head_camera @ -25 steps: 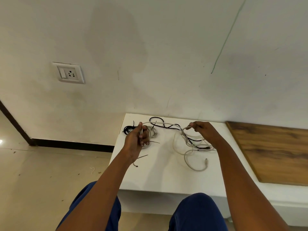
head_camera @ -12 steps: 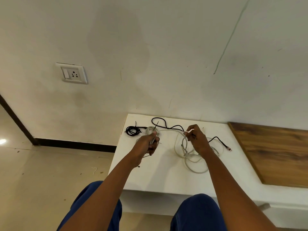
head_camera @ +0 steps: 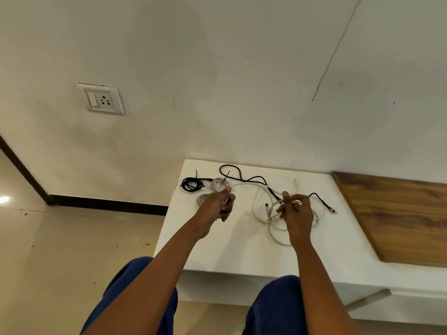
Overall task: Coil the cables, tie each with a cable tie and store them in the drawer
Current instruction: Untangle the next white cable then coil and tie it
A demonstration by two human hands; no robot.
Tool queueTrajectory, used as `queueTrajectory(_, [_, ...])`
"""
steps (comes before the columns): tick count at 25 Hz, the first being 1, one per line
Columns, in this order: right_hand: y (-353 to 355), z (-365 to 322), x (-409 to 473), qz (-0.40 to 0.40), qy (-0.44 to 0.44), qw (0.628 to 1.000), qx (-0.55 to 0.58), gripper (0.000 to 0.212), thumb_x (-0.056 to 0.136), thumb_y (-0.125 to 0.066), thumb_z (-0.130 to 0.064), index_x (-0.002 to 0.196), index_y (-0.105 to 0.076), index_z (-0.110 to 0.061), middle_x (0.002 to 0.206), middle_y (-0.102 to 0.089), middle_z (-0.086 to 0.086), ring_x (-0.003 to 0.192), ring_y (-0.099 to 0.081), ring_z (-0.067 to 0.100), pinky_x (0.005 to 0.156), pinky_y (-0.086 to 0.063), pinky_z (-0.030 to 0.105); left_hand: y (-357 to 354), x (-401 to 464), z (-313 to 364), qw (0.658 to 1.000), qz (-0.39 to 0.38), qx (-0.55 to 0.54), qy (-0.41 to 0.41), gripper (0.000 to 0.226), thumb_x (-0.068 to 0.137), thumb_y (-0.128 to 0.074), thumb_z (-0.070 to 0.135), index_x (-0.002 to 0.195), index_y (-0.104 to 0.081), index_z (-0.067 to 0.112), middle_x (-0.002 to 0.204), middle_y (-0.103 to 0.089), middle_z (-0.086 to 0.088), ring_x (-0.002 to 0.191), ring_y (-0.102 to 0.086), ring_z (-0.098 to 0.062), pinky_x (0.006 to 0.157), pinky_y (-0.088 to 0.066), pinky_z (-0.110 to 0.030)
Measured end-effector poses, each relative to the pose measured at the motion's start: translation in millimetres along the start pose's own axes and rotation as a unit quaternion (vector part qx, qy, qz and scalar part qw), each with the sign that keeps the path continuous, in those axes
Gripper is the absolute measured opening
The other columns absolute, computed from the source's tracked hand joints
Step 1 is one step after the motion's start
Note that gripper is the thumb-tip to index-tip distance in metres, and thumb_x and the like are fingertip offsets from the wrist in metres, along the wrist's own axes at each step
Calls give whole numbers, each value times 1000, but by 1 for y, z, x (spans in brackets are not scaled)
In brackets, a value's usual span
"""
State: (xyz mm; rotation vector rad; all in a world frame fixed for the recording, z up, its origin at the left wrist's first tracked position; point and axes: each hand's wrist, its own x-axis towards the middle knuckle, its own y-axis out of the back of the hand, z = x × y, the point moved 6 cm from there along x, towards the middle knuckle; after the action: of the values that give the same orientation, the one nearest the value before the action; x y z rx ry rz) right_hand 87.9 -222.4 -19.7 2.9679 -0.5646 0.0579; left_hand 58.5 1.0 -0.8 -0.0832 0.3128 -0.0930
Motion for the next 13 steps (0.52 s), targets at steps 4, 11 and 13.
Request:
queueTrajectory(4, [-9,-3,-9,-169,-62,980,83,16,94,-48,-7,108,-45,-14,100,-71,14,92,-66,23,83,-47,36,-2,-1,3,1000,0,-18,-7,38,101,-33,37,72,-47,17,49,-28,6,39,-24,-8,48,-26,-21])
queueTrajectory(11, [-12,-32,-4,-149,31,986,-72,31,84,-52,13,102,-55,-12,80,-71,12,88,-70,27,82,-52,42,7,1,3,999,16,-40,-33,38,101,-33,37,75,-49,15,46,-31,8,37,-29,-7,47,-26,-20])
queueTrajectory(13, [-10,-63,17,-129,105,970,-177,32,83,-50,11,100,-59,-14,80,-72,5,82,-70,23,77,-52,36,9,1,-1,998,28,30,-46,38,101,-34,38,79,-52,14,48,-35,7,42,-32,-7,47,-28,-19])
